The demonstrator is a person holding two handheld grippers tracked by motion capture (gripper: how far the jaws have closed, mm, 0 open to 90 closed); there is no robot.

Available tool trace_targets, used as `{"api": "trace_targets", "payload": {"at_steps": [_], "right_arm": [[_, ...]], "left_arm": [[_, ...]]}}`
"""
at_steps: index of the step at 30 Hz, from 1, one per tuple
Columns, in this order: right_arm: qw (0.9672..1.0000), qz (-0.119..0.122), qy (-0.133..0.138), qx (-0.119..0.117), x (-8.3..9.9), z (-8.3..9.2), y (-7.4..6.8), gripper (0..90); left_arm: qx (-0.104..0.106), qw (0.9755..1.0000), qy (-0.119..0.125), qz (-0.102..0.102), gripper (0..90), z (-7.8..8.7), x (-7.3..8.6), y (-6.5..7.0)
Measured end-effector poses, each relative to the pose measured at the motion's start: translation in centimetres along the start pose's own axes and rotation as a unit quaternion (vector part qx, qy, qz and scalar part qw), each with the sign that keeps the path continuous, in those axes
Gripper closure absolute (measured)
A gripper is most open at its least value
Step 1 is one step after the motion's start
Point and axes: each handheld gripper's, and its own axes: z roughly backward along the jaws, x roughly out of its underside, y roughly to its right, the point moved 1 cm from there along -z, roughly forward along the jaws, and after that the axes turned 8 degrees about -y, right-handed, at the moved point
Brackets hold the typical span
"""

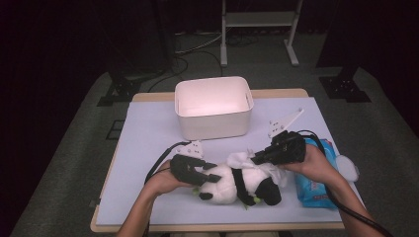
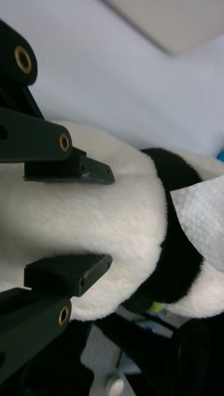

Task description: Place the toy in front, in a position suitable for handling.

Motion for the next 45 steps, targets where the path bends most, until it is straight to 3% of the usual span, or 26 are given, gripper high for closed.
{"api": "trace_targets", "payload": {"at_steps": [10, 13, 16, 19, 21, 23, 25, 27, 28, 32, 37, 42, 45], "right_arm": [[0.9998, -0.007, 0.016, -0.004, -0.9, 0.4, 0.8, 83.8], [0.9999, -0.005, 0.016, -0.003, -1.2, 0.2, 0.9, 83.7], [0.9999, 0.001, 0.002, -0.01, -1.3, -0.4, 0.7, 83.7], [0.9998, 0.01, -0.015, -0.006, -1.3, -1.1, 0.2, 83.8], [0.9997, 0.012, -0.018, -0.007, -1.2, -1.2, 0.0, 83.9], [0.9997, 0.011, -0.022, -0.005, -1.2, -1.3, 0.0, 83.9], [0.9996, 0.012, -0.023, -0.007, -1.1, -1.3, 0.0, 83.9], [0.9996, 0.014, -0.024, -0.007, -1.1, -1.4, -0.1, 83.9], [0.9996, 0.015, -0.024, -0.008, -1.0, -1.4, -0.1, 83.9], [0.9997, 0.012, -0.02, -0.008, -0.7, -1.4, 0.0, 83.9], [0.9996, 0.014, -0.02, -0.014, -0.5, -1.5, -0.1, 83.9], [0.9997, 0.01, -0.023, -0.007, -0.3, -1.4, -0.1, 83.8], [0.9998, 0.006, -0.017, -0.004, -0.2, -1.3, 0.0, 83.7]], "left_arm": [[-0.035, 0.9993, 0.008, -0.011, 68.1, 1.5, -0.9, -0.5], [-0.036, 0.9993, -0.002, -0.01, 68.7, 1.5, -0.9, -0.5], [-0.015, 0.9996, -0.021, -0.008, 65.6, 1.0, -0.4, -0.5], [0.012, 0.9998, -0.014, 0.009, 53.0, 0.9, 0.0, -0.5], [0.021, 0.9996, -0.016, 0.013, 44.4, 0.8, -0.1, -0.5], [0.017, 0.9996, -0.016, 0.018, 35.8, 0.6, -0.3, -0.6], [0.019, 0.999, -0.027, 0.029, 23.2, 0.1, -0.5, -0.6], [0.034, 0.998, -0.04, 0.036, 16.3, -0.8, -0.8, -0.5], [0.036, 0.9977, -0.045, 0.036, 10.2, -1.2, -0.8, -0.4], [0.041, 0.9973, -0.055, 0.025, 3.2, -2.0, -0.9, -0.1], [0.033, 0.9973, -0.065, 0.012, 6.1, -2.7, -0.9, 0.2], [0.0, 0.998, -0.063, 0.001, 34.1, -2.8, -0.9, 0.5], [-0.019, 0.9985, -0.05, -0.006, 44.8, -2.4, -0.8, 0.6]]}}
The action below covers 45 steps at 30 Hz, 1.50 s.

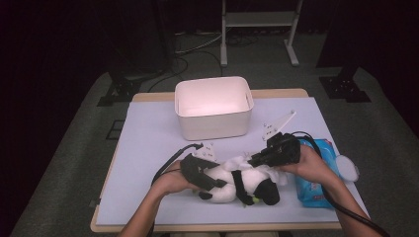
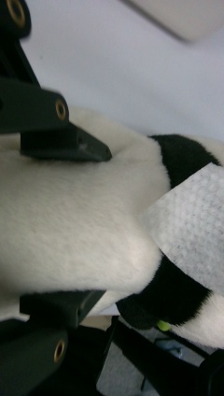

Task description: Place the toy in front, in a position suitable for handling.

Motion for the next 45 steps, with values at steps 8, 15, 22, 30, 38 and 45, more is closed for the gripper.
{"api": "trace_targets", "payload": {"at_steps": [8, 15, 22, 30, 38, 45], "right_arm": [[0.9999, 0.006, 0.009, 0.01, -0.9, 1.2, 0.0, 83.4], [0.9991, -0.005, 0.029, 0.03, -1.1, 2.3, 0.6, 83.4], [0.9998, -0.014, 0.009, 0.014, 0.0, 0.9, 0.9, 83.6], [0.9998, -0.012, -0.015, 0.008, 1.2, 0.6, 0.2, 83.7], [0.9996, -0.02, -0.017, -0.009, 2.6, 0.5, 0.1, 83.7], [0.9999, -0.003, -0.008, -0.007, 1.5, 0.5, -0.5, 83.6]], "left_arm": [[-0.053, 0.9976, 0.018, -0.04, 53.1, 1.5, -0.8, -0.1], [-0.098, 0.9926, 0.018, -0.07, 51.9, 1.7, -1.4, -0.4], [-0.056, 0.9969, 0.035, -0.043, 36.3, 0.4, 0.1, -0.4], [-0.009, 0.9964, 0.084, -0.003, 22.5, 1.4, 0.6, -0.5], [-0.005, 0.997, 0.066, 0.039, 10.5, 1.8, 1.8, -1.6], [-0.006, 0.9974, 0.071, 0.003, 15.7, 1.0, 1.6, -0.7]]}}
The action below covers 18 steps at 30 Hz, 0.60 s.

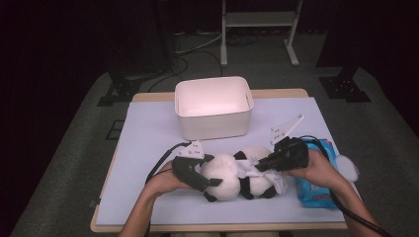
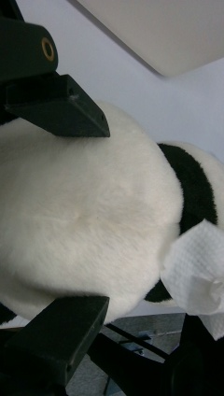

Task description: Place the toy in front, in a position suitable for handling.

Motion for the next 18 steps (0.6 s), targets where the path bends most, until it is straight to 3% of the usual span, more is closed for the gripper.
{"api": "trace_targets", "payload": {"at_steps": [3, 7, 13, 18], "right_arm": [[0.9999, 0.014, -0.003, 0.005, -1.0, -0.7, -0.3, 83.7], [0.9997, 0.019, -0.008, 0.011, -1.3, -1.1, -0.2, 83.6], [0.9995, -0.005, -0.002, 0.032, 0.3, 0.5, 0.5, 83.5], [0.9992, -0.023, 0.0, 0.033, 1.7, 0.9, 1.0, 83.5]], "left_arm": [[-0.003, 1.0, -0.003, -0.009, 15.7, -0.1, -0.1, 0.2], [-0.002, 1.0, -0.003, -0.004, 15.5, 0.1, 0.1, 0.0], [-0.004, 1.0, -0.007, 0.0, 12.9, 0.4, -0.2, 0.2], [-0.004, 0.9999, -0.014, 0.002, 10.9, 0.9, -0.1, 0.4]]}}
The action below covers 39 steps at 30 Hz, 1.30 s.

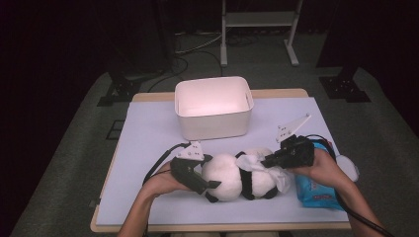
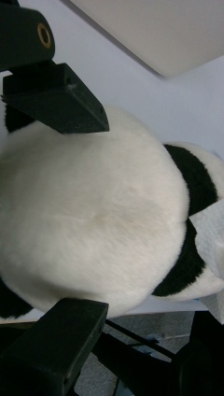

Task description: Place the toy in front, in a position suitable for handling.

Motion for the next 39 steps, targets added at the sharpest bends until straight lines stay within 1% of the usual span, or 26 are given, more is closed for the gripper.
{"api": "trace_targets", "payload": {"at_steps": [1, 3, 5, 10, 12, 15, 17, 18, 21, 22, 24, 25, 28, 30, 32, 35, 39], "right_arm": [[1.0, 0.0, 0.001, 0.001, 0.1, 0.0, 0.1, 83.5], [1.0, -0.008, 0.002, 0.0, 0.5, 0.0, 0.1, 83.5], [0.9999, -0.012, 0.007, -0.002, 0.8, 0.0, 0.2, 83.5], [0.9999, -0.015, 0.007, -0.001, 1.3, 0.1, 0.2, 83.5], [0.9998, -0.017, 0.01, -0.004, 1.4, 0.1, 0.2, 83.5], [0.9999, -0.007, 0.013, -0.002, 1.0, 0.1, -0.1, 83.4], [0.9999, -0.002, 0.011, 0.0, 0.6, 0.0, -0.4, 83.4], [0.9999, 0.003, 0.01, 0.001, 0.4, -0.1, -0.6, 83.4], [0.9999, 0.013, 0.007, -0.004, -0.4, -0.2, -0.8, 83.4], [0.9998, 0.019, 0.002, -0.001, -0.7, -0.4, -0.9, 83.4], [0.9997, 0.023, 0.001, -0.006, -1.3, -0.9, -1.2, 83.3], [0.9995, 0.03, -0.002, -0.007, -1.6, -1.1, -1.3, 83.3], [0.9991, 0.039, -0.006, -0.014, -2.5, -2.0, -1.7, 83.1], [0.9987, 0.048, -0.013, -0.014, -3.0, -2.3, -1.9, 82.9], [0.9988, 0.046, -0.013, -0.013, -3.0, -2.2, -1.9, 82.9], [0.9991, 0.04, -0.006, -0.011, -2.4, -1.6, -1.6, 82.9], [0.9997, 0.022, 0.003, -0.006, -1.1, -0.6, -1.1, 82.9]], "left_arm": [[-0.001, 1.0, -0.003, 0.002, 10.4, 0.0, 0.1, 0.0], [0.003, 1.0, -0.008, 0.001, 10.3, 0.0, 0.2, 0.0], [0.007, 0.9998, -0.014, 0.008, 9.7, -0.1, 0.5, -0.2], [0.013, 0.9993, -0.032, 0.012, 8.9, -0.4, 1.1, -0.4], [0.018, 0.9991, -0.033, 0.019, 8.2, -0.6, 1.3, -0.5], [0.018, 0.9989, -0.039, 0.015, 8.8, -1.0, 1.4, -0.4], [0.015, 0.9992, -0.037, 0.011, 10.2, -1.0, 1.4, -0.4], [0.015, 0.9993, -0.032, 0.013, 10.3, -1.0, 1.4, -0.5], [0.015, 0.9994, -0.03, 0.009, 10.3, -1.0, 1.3, -0.5], [0.015, 0.9994, -0.03, 0.009, 10.3, -1.0, 1.3, -0.5], [0.014, 0.9994, -0.03, 0.009, 10.3, -1.0, 1.2, -0.5], [0.014, 0.9994, -0.03, 0.008, 10.3, -1.0, 1.3, -0.5], [0.014, 0.9994, -0.029, 0.008, 10.3, -1.0, 1.3, -0.6], [0.013, 0.9994, -0.03, 0.011, 10.2, -0.9, 1.4, -0.6], [0.013, 0.9995, -0.027, 0.011, 10.2, -0.9, 1.5, -0.6], [0.012, 0.9995, -0.026, 0.011, 10.2, -0.9, 1.4, -0.7], [0.012, 0.9996, -0.024, 0.012, 10.2, -0.9, 1.5, -0.7]]}}
